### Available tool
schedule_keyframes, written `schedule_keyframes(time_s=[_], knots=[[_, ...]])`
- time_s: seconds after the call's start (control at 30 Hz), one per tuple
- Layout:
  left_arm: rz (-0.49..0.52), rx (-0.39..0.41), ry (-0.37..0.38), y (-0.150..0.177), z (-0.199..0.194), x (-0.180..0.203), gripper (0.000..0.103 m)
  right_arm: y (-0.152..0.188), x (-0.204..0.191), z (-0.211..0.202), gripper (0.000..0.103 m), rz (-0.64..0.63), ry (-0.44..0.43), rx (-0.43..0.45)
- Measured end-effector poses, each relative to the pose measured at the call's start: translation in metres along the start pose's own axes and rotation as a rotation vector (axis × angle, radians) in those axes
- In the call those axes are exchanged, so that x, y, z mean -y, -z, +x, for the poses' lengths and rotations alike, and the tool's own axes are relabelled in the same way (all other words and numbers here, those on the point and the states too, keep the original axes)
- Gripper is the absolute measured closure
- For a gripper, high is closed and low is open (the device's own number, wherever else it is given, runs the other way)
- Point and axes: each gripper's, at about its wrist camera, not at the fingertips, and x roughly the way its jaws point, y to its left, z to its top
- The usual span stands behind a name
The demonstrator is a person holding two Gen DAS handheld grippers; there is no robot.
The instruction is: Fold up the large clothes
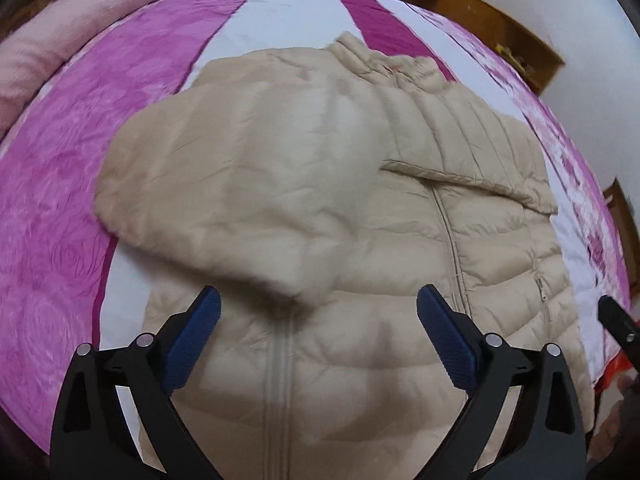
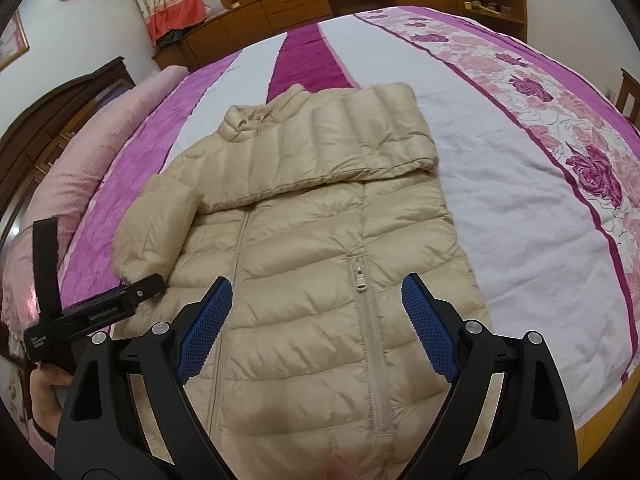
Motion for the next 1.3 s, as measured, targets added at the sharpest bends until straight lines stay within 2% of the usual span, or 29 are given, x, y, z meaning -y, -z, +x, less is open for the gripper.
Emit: schedule_keyframes(time_s=[0.23, 0.4, 0.73, 1.07, 1.2, 1.3], knots=[[-0.023, 0.037, -0.059, 0.005, -0.021, -0.032, 0.009, -0.004, -0.037, 0.012, 0.017, -0.075, -0.053, -0.015], [-0.051, 0.029, -0.121, 0.004, -0.023, -0.064, 0.009, -0.008, -0.074, 0.03, 0.017, -0.107, -0.12, -0.076], [-0.115, 0.038, -0.173, 0.007, -0.027, -0.114, 0.009, -0.019, -0.173, 0.068, 0.017, -0.217, -0.184, -0.109], [-0.182, 0.031, -0.2, 0.013, -0.022, -0.153, 0.009, -0.016, -0.242, 0.143, 0.017, -0.242, -0.152, -0.18], [-0.202, 0.045, -0.224, 0.018, -0.023, -0.163, 0.009, -0.011, -0.257, 0.167, 0.017, -0.283, -0.092, -0.199], [-0.205, 0.047, -0.228, 0.021, -0.023, -0.166, 0.009, -0.004, -0.26, 0.181, 0.03, -0.334, -0.045, -0.232]])
